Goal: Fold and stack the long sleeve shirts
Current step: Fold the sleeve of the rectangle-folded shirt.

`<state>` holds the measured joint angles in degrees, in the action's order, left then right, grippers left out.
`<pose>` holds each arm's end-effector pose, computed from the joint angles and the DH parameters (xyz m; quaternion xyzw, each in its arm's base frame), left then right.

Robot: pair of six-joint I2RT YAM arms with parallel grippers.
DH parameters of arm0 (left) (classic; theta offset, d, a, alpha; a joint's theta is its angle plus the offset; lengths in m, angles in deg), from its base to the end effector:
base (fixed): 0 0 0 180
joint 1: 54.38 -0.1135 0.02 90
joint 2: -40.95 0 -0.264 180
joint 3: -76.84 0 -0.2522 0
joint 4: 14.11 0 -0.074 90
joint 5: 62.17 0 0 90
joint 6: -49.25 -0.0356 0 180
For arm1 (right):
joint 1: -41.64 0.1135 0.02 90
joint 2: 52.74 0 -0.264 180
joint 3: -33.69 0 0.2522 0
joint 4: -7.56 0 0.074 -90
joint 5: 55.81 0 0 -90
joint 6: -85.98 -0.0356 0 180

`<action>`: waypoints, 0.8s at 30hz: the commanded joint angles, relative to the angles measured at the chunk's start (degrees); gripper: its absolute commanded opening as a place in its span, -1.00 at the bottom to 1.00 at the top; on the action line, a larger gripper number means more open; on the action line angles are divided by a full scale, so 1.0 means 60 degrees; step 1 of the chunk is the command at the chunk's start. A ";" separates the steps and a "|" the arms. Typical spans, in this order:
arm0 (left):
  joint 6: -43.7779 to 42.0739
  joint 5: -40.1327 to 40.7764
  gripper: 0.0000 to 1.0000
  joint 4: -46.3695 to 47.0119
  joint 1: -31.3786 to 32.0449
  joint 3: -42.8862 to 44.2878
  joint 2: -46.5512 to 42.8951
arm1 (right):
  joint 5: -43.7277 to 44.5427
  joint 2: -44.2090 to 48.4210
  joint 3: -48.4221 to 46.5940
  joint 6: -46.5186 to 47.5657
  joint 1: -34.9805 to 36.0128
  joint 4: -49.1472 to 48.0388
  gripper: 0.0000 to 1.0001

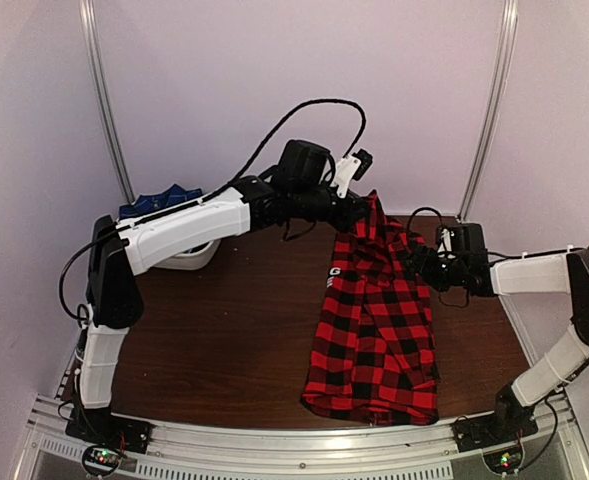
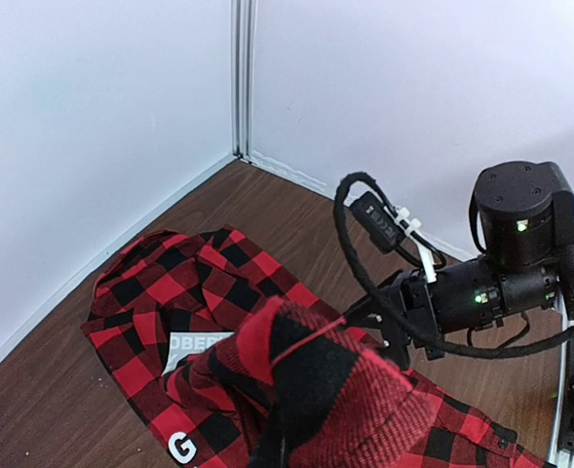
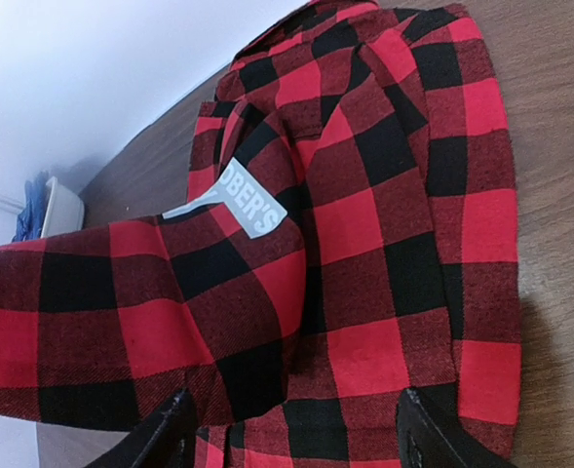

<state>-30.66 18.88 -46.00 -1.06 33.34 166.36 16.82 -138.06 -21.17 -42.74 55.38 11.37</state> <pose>0.3077 -0.4224 0.3384 0.3435 0.7466 -0.3522 0.4479 0.2938 0.0828 0.1880 0.1201 0.8685 0.3240 0.3555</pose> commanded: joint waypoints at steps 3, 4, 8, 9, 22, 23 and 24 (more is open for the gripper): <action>-0.0180 -0.0066 -1.00 0.0218 -0.0011 0.0372 0.0149 | -0.0762 -0.0154 0.0375 0.0024 -0.0004 -0.1398 0.39; -0.0173 -0.0062 -1.00 0.0210 -0.0010 0.0368 0.0160 | -0.0769 -0.0096 0.0570 0.0032 0.0007 -0.1592 0.38; -0.0158 0.0004 -1.00 0.0210 -0.0010 0.0388 0.0193 | -0.0581 0.0084 0.1020 0.0463 0.0134 -0.1791 0.31; -0.0158 0.0028 -1.00 0.0209 -0.0021 0.0403 0.0193 | -0.0486 0.0117 0.1088 0.0587 0.0209 -0.1806 0.28; -0.0129 0.0017 -1.00 0.0192 -0.0011 0.0522 0.0251 | 0.0379 -0.0791 0.0786 0.1320 0.1002 -0.2415 0.18; -0.0128 -0.0031 -1.00 0.0194 -0.0014 0.0521 0.0252 | 0.0419 -0.0970 0.0676 0.1316 0.1006 -0.2444 0.17; -0.0128 -0.0090 -1.00 0.0180 -0.0010 0.0535 0.0252 | 0.0474 -0.1091 0.0578 0.1301 0.1006 -0.2496 0.14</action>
<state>-30.84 19.01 -46.00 -1.06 34.11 167.08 16.56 -141.68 -15.18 -36.25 61.04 -1.61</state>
